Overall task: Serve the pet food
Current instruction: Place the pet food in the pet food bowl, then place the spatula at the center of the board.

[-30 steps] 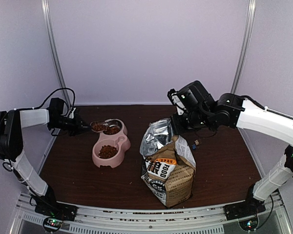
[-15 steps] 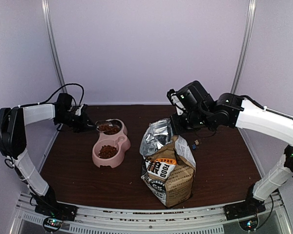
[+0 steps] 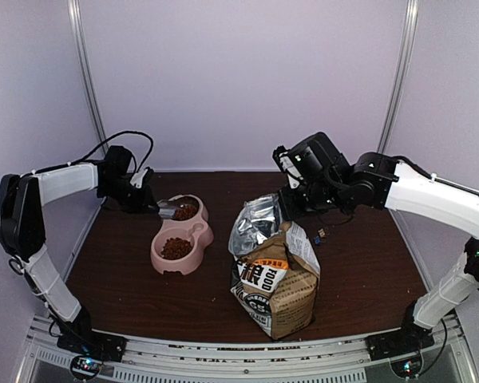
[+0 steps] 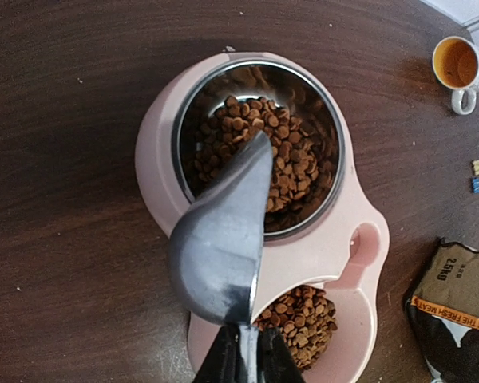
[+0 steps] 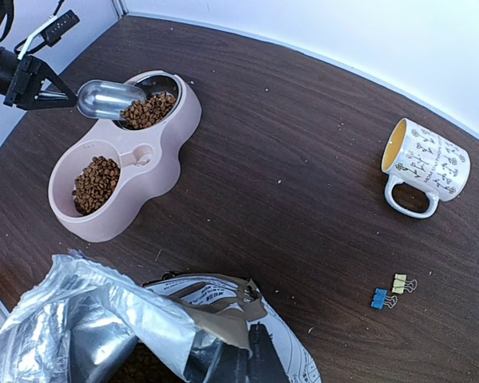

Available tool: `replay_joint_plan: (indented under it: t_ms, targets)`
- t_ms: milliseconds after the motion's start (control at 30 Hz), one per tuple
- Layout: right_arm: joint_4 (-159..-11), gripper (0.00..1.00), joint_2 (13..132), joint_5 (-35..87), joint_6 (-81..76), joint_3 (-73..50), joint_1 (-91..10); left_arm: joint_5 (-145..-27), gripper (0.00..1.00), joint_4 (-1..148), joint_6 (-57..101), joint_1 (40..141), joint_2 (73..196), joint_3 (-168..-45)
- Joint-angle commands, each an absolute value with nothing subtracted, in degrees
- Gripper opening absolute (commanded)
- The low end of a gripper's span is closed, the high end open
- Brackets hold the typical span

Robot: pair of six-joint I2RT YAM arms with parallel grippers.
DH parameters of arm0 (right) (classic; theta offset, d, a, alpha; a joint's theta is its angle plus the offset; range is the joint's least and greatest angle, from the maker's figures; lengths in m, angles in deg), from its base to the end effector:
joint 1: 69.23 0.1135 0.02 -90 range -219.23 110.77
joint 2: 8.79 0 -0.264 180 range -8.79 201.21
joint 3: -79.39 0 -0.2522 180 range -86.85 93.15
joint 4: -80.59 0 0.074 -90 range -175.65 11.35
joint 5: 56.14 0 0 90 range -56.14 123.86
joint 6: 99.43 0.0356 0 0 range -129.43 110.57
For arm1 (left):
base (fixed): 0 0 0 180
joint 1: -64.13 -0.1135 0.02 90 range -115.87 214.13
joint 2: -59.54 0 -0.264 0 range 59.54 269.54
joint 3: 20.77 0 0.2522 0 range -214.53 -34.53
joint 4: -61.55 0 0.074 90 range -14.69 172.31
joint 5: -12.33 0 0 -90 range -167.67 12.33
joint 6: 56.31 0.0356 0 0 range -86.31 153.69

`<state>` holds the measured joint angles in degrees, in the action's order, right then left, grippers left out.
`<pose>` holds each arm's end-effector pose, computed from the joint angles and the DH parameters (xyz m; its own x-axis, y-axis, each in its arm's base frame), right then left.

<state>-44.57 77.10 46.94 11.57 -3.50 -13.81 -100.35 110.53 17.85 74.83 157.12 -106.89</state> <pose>0.1923 0.2648 0.3509 -0.6196 -0.2838 -0.7318 -0.5216 0.8456 0.1137 0.3460 -0.0793 0.2321 -0.9200 -0.0825 -0.3831 0.1113 0.8823 -0.4573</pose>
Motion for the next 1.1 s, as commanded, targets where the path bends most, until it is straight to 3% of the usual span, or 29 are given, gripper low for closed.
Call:
replay_joint_plan:
  t_ms: [0,300,667,833,1067]
  targets:
    - [-46.91,0.0,77.65,50.39,11.82,-1.95,-15.0,-92.74,0.0,111.61,23.0,77.12,153.83,-108.94]
    - [-47.31,0.0,77.52,50.12,12.36,-2.55,-14.97,-83.32,0.0,108.42,26.76,80.89,147.05,-106.53]
    - [-47.42,0.0,77.31,50.18,12.64,-2.9,-14.93,-81.39,0.0,107.18,26.55,82.32,143.98,-105.53]
    - [-47.63,0.0,77.26,50.38,12.55,-2.9,-14.97,-77.78,0.0,103.22,16.72,82.33,135.6,-99.96]
    - [-47.45,0.0,76.64,50.59,11.98,-3.32,-15.0,-71.1,0.0,91.74,-1.33,81.04,120.65,-81.15]
